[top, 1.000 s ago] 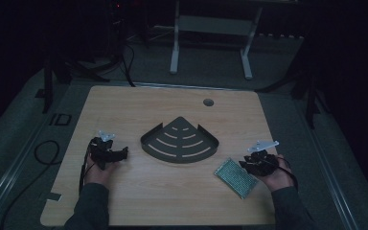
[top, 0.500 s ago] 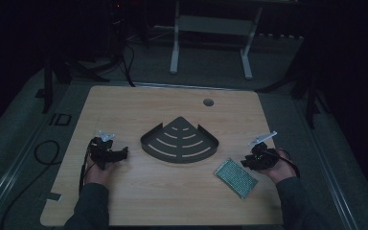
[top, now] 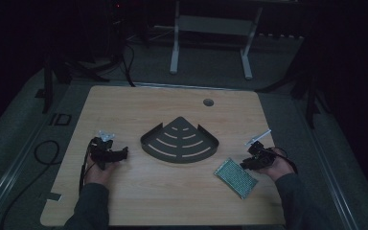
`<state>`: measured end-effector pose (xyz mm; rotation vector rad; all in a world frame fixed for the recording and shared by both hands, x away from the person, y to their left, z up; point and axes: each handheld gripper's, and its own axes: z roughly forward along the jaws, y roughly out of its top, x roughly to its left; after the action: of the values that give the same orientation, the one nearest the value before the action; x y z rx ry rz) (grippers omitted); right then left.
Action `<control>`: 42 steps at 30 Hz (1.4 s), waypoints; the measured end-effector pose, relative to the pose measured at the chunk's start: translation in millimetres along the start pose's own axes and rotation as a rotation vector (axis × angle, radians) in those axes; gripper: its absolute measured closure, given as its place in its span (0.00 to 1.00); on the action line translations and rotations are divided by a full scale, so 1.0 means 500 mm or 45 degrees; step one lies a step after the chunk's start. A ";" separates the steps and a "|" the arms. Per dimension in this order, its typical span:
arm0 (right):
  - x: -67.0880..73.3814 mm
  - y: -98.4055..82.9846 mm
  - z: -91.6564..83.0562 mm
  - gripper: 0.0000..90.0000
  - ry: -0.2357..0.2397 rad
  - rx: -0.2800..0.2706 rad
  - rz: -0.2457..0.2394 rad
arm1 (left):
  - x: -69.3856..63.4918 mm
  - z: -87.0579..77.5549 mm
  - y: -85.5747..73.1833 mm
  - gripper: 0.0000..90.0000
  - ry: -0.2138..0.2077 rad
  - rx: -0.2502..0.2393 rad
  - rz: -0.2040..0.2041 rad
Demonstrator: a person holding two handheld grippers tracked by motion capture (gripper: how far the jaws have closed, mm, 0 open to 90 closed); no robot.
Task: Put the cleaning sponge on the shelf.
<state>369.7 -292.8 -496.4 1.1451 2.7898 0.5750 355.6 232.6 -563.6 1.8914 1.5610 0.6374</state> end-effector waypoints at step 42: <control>-0.017 -0.001 0.034 0.97 0.132 0.067 0.086 | 0.000 0.000 0.000 0.15 0.002 0.001 -0.001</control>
<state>379.0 -293.5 -513.0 1.2592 2.8792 0.5869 355.7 232.5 -563.6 1.8914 1.5627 0.6383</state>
